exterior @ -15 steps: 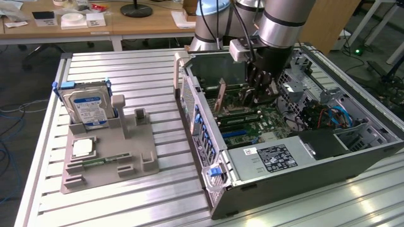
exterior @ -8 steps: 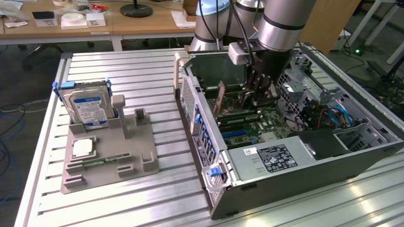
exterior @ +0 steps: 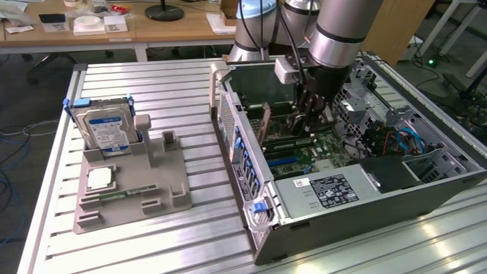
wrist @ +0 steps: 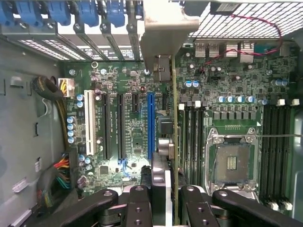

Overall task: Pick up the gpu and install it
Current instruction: 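Insert the gpu into the slot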

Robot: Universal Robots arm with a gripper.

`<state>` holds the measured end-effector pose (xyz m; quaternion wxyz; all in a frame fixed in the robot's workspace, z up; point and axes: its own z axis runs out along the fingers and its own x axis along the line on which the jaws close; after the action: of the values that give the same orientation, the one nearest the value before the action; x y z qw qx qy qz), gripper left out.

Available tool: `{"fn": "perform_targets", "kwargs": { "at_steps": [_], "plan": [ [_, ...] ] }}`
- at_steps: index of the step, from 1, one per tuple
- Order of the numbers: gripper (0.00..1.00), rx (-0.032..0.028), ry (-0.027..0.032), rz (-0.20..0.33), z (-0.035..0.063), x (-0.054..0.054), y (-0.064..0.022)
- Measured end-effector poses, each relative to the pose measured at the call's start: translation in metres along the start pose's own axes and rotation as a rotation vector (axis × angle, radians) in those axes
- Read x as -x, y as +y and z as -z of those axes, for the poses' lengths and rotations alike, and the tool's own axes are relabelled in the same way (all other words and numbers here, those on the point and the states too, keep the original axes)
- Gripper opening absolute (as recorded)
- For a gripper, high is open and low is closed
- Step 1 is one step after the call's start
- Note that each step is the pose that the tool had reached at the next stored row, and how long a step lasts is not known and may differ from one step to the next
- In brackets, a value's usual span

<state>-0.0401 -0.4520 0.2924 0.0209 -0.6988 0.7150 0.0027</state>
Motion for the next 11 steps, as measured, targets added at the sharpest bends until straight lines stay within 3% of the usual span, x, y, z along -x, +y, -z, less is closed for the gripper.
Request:
{"fn": "perform_targets", "kwargs": {
  "at_steps": [11],
  "plan": [
    [0.28, 0.0002, 0.0007, -0.004, -0.0161, -0.002, 0.0065]
  ]
}}
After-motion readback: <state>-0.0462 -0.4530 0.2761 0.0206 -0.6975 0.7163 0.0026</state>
